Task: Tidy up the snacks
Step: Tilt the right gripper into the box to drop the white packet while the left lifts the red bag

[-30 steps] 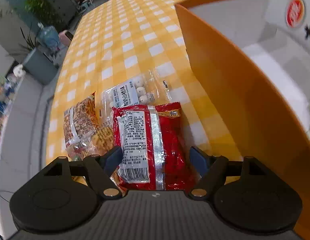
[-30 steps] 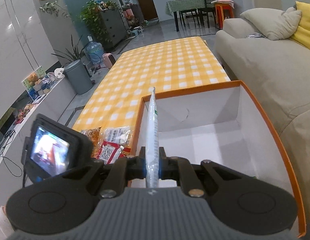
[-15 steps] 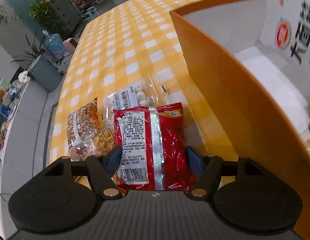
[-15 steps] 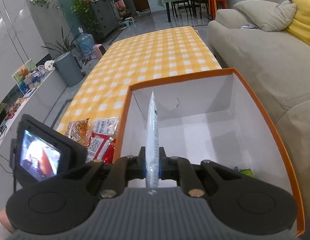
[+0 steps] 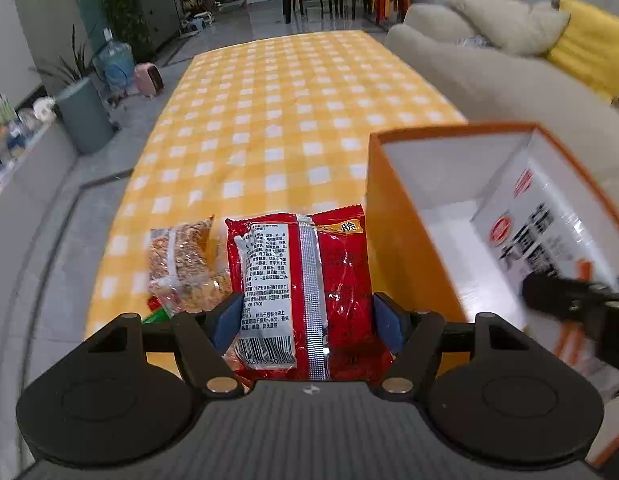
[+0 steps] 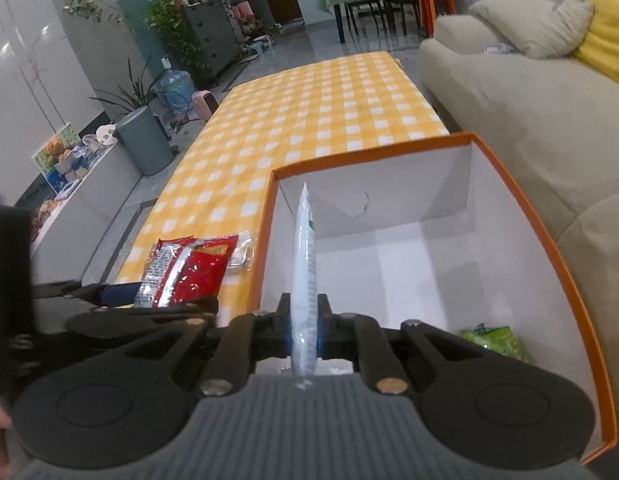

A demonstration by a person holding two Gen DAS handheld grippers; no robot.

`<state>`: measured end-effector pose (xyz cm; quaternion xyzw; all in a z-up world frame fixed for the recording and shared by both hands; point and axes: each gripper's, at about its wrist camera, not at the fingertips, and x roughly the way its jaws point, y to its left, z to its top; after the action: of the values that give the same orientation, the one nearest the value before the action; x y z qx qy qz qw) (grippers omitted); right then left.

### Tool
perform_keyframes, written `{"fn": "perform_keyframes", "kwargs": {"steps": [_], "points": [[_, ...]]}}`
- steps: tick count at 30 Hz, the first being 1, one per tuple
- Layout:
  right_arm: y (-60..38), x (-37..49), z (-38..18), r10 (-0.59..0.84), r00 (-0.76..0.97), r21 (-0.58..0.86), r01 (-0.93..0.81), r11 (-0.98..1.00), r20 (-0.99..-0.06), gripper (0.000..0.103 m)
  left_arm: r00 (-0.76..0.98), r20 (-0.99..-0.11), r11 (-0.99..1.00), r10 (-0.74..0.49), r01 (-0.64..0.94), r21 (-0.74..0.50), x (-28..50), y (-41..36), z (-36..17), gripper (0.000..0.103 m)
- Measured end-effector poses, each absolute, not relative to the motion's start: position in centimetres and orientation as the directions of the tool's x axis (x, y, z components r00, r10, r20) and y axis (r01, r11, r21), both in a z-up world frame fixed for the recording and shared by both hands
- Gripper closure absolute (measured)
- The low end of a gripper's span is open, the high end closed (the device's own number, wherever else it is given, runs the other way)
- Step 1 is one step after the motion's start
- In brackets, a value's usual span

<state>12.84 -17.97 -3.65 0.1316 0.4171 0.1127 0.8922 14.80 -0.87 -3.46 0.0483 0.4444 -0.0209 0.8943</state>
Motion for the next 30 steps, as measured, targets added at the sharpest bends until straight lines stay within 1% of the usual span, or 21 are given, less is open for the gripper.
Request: {"fn": "perform_keyframes", "kwargs": {"steps": [6, 11, 14, 15, 18, 21, 23, 26, 30], "points": [[-20.0, 13.6, -3.4, 0.336, 0.607, 0.405, -0.025, 0.914, -0.72, 0.095, 0.61, -0.781, 0.99, -0.137, 0.078, -0.113, 14.1, 1.3, -2.3, 0.023], [-21.8, 15.3, -4.1, 0.401, 0.598, 0.534, 0.054, 0.844, -0.694, 0.095, 0.611, -0.756, 0.969, -0.234, 0.086, -0.231, 13.5, 3.4, -1.8, 0.024], [-22.0, 16.6, -5.5, 0.471, 0.569, 0.623, 0.095, 0.776, -0.674, 0.095, 0.61, -0.753, 0.962, -0.247, 0.063, -0.264, 13.2, 4.5, -1.8, 0.024], [-21.9, 17.1, -6.1, 0.479, 0.556, 0.637, 0.123, 0.761, -0.679, 0.095, 0.611, -0.751, 0.96, -0.251, 0.055, -0.275, 13.1, 4.9, -1.8, 0.024], [-21.5, 18.9, -8.8, 0.486, 0.488, 0.641, 0.219, 0.735, -0.725, 0.095, 0.623, -0.739, 0.955, -0.255, 0.042, -0.294, 12.8, 5.9, -1.6, 0.024], [-21.7, 20.6, -11.3, 0.519, 0.444, 0.669, 0.315, 0.673, -0.73, 0.095, 0.637, -0.732, 0.954, -0.241, 0.017, -0.3, 12.6, 6.9, -1.5, 0.023], [-21.8, 21.2, -12.2, 0.53, 0.447, 0.683, 0.334, 0.649, -0.721, 0.095, 0.638, -0.728, 0.947, -0.252, 0.009, -0.32, 12.6, 7.5, -1.4, 0.023], [-21.2, 22.2, -12.7, 0.516, 0.461, 0.676, 0.31, 0.668, -0.721, 0.095, 0.638, -0.729, 0.943, -0.247, -0.015, -0.332, 12.7, 8.4, -1.6, 0.023], [-20.4, 22.9, -13.9, 0.511, 0.433, 0.659, 0.335, 0.674, -0.743, 0.095, 0.631, -0.727, 0.928, -0.272, -0.029, -0.372, 13.0, 9.0, -1.7, 0.024]]}}
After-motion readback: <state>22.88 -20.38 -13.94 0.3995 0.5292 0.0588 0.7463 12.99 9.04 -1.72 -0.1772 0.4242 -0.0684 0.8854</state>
